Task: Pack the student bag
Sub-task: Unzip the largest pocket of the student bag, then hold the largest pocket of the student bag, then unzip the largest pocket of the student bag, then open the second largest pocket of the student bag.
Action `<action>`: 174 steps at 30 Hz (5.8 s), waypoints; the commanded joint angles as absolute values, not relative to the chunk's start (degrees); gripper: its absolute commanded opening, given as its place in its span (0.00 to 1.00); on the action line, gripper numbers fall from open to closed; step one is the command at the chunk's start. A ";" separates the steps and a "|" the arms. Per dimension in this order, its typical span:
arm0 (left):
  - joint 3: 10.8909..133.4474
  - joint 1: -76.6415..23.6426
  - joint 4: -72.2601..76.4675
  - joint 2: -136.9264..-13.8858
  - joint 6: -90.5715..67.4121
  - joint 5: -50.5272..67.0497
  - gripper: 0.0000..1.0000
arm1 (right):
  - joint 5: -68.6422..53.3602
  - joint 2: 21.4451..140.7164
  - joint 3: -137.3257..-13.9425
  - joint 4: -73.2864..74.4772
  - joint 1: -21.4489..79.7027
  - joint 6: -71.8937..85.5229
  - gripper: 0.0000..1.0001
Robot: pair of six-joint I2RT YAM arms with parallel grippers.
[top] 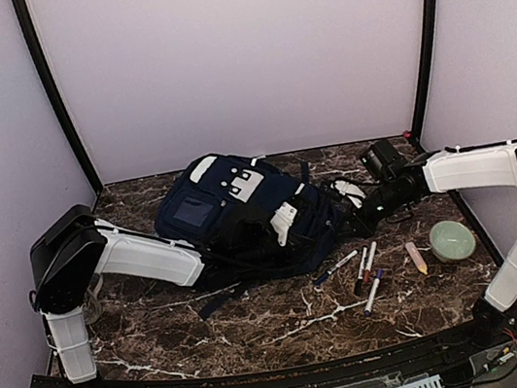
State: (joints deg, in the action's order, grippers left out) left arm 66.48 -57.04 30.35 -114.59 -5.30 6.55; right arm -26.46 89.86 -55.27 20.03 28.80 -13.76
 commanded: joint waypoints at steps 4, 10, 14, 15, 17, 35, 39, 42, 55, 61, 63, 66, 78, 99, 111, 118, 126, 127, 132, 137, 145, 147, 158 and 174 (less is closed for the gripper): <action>54.26 -57.23 22.06 -99.89 -1.35 0.43 0.00 | -24.67 94.48 -56.80 26.00 24.02 -16.79 0.00; 44.83 -56.33 14.04 -90.36 -1.24 -11.56 0.00 | -27.92 98.26 -60.69 26.10 24.14 -15.20 0.00; 39.87 -54.05 9.20 -83.78 -1.76 -16.06 0.00 | -30.01 100.08 -64.05 26.72 25.73 -14.26 0.00; 38.83 -53.63 8.21 -82.29 -2.02 -16.51 0.00 | -30.07 100.68 -64.88 26.91 26.47 -14.27 0.00; 37.03 -53.32 6.08 -79.65 -2.47 -18.05 0.02 | -30.27 101.42 -65.64 27.10 27.90 -14.20 0.00; 49.32 -55.46 10.69 -84.68 2.76 -0.77 0.58 | -37.52 99.14 -67.72 25.70 36.25 -12.75 0.00; 54.47 -55.64 13.90 -93.56 4.58 -1.83 0.60 | -38.67 98.35 -66.86 25.27 36.44 -12.84 0.00; 58.93 -55.51 13.75 -98.60 5.64 -1.58 0.60 | -39.73 97.85 -66.41 25.33 36.41 -13.01 0.00; 64.39 -53.70 11.77 -104.06 6.11 4.36 0.17 | -37.56 98.86 -66.43 25.86 35.26 -12.87 0.00; 57.14 -53.79 10.60 -97.16 5.69 3.84 0.05 | -35.93 100.64 -64.51 25.73 31.53 -11.82 0.00; 54.67 -53.88 9.77 -94.85 5.21 3.65 0.04 | -35.54 101.42 -64.87 25.58 30.05 -11.20 0.00; 51.15 -54.18 8.81 -91.61 4.73 3.46 0.03 | -34.61 102.68 -65.64 25.93 28.56 -12.08 0.00; 42.41 -56.48 5.29 -81.74 6.47 2.13 0.02 | -28.30 110.58 -74.97 26.52 27.43 -12.15 0.00; 39.11 -56.95 9.00 -82.12 6.56 1.15 0.02 | -17.77 120.80 -87.26 23.20 26.46 -2.91 0.00; 38.67 -57.04 9.38 -82.41 6.26 0.75 0.02 | -18.25 126.82 -94.83 24.83 25.28 -1.94 0.00; 41.95 -57.12 8.87 -83.63 4.18 -0.17 0.30 | -23.35 120.80 -91.59 24.97 25.01 -4.08 0.16; 52.93 -57.22 -4.44 -80.55 5.18 -0.79 0.47 | -25.36 106.18 -83.42 28.55 24.60 -7.30 0.36; 54.33 -57.22 -6.16 -80.14 5.50 -2.16 0.47 | -25.60 104.49 -82.08 28.60 24.61 -7.65 0.36; 60.01 -57.17 -13.68 -79.21 9.19 -9.47 0.54 | -28.24 97.37 -76.75 30.14 24.61 -11.00 0.38; 63.89 -56.77 -17.62 -80.67 13.76 -16.20 0.62 | -30.40 90.70 -73.85 35.07 24.60 -18.86 0.38; 63.96 -54.59 -18.93 -86.11 22.16 -19.63 0.67 | -30.67 80.38 -67.70 41.50 25.31 -30.39 0.39; 61.48 -54.58 -17.55 -86.03 23.41 -17.57 0.68 | -29.58 79.01 -65.66 42.19 26.01 -32.01 0.40; 54.69 -54.58 -11.09 -87.85 25.33 -18.19 0.68 | -19.76 83.16 -62.18 36.87 35.45 -31.66 0.40; 48.44 -59.07 -5.39 -86.59 35.54 -16.26 0.63 | -21.99 98.69 -77.91 30.48 39.15 -25.37 0.41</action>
State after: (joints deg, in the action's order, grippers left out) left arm 51.92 -57.49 -7.14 -89.91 31.94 -19.88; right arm -21.15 95.72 -74.00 32.91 38.72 -28.38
